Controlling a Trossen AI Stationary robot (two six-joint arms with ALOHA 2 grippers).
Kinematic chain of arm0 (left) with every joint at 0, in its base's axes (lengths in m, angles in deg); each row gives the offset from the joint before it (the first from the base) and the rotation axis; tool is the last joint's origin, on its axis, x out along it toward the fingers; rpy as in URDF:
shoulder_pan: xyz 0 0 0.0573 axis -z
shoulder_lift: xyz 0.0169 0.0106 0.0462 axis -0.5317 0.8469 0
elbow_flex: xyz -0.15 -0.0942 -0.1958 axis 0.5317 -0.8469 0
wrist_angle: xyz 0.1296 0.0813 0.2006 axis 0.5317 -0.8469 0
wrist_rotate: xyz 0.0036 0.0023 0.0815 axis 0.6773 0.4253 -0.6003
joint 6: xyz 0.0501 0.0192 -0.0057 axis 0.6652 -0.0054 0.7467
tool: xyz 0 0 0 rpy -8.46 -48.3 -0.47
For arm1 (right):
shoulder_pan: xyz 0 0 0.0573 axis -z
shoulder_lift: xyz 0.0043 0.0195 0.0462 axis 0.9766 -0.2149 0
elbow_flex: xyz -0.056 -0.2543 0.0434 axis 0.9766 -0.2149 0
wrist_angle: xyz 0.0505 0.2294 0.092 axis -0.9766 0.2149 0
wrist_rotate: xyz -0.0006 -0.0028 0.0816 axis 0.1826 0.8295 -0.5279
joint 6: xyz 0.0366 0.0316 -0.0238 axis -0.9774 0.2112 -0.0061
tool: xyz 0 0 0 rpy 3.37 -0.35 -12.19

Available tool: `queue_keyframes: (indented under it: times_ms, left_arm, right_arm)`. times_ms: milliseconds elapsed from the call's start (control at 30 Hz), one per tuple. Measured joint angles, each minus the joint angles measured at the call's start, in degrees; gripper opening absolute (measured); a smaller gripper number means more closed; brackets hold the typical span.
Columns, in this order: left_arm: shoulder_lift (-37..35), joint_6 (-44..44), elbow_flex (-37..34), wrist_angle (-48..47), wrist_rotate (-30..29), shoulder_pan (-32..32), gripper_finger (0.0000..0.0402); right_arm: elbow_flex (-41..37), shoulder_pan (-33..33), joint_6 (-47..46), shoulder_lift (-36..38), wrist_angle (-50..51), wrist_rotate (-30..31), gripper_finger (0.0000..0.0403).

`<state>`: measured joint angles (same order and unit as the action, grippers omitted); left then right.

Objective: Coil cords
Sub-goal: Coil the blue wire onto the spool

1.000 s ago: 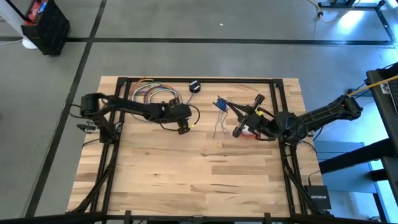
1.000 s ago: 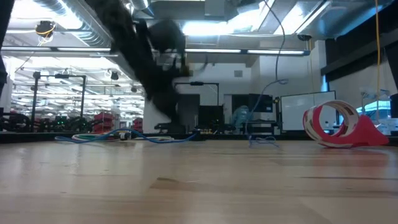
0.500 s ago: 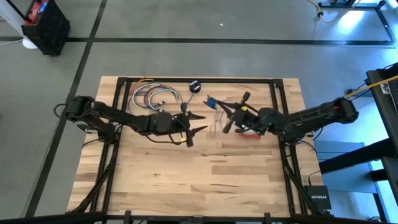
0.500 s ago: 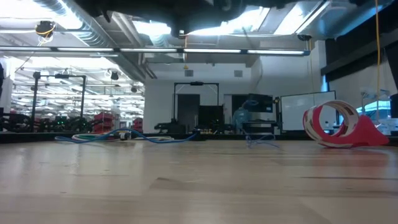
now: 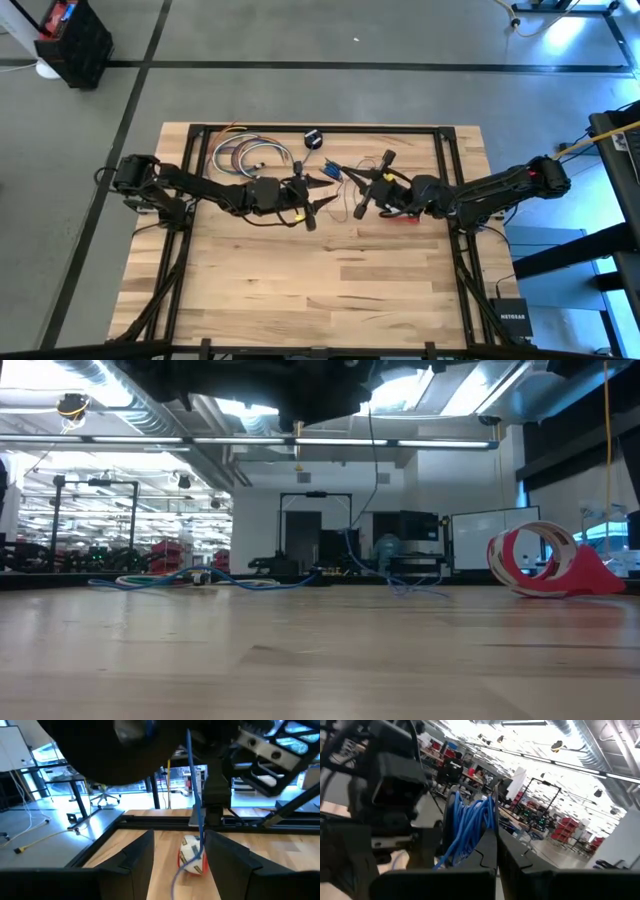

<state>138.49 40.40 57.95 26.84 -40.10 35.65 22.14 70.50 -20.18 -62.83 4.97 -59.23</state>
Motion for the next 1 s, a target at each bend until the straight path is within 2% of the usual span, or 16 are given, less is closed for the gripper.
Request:
queue_keyframes:
  times_ms: [200, 567, 767, 900, 1000]
  left_arm:
    - [1.2, 1.0, 0.0, 1.5, 0.4, 0.1, 0.0149]
    - [1.8, 4.3, 0.1, 3.3, 0.5, -0.8, 0.0008]
    - [2.5, 3.2, 0.1, 3.6, 0.6, -3.4, 0.0004]
    - [2.3, 3.8, 0.1, 1.2, 0.0, -4.0, 0.0005]
    - [1.0, 6.7, 0.1, -2.3, -4.6, -3.7, 0.0003]
  right_arm:
    - [0.0, 0.0, -0.7, 0.0, -0.4, -1.1, 0.0002]
    - [0.0, 0.0, -3.1, 0.0, -1.0, -3.2, 0.0003]
    - [0.0, 0.0, -6.2, 0.0, -0.7, -8.6, 0.0003]
    - [-0.1, 0.0, -5.6, 0.0, -0.4, -6.6, 0.0003]
    - [-0.1, 0.0, -3.4, 0.1, 1.3, -4.7, 0.0003]
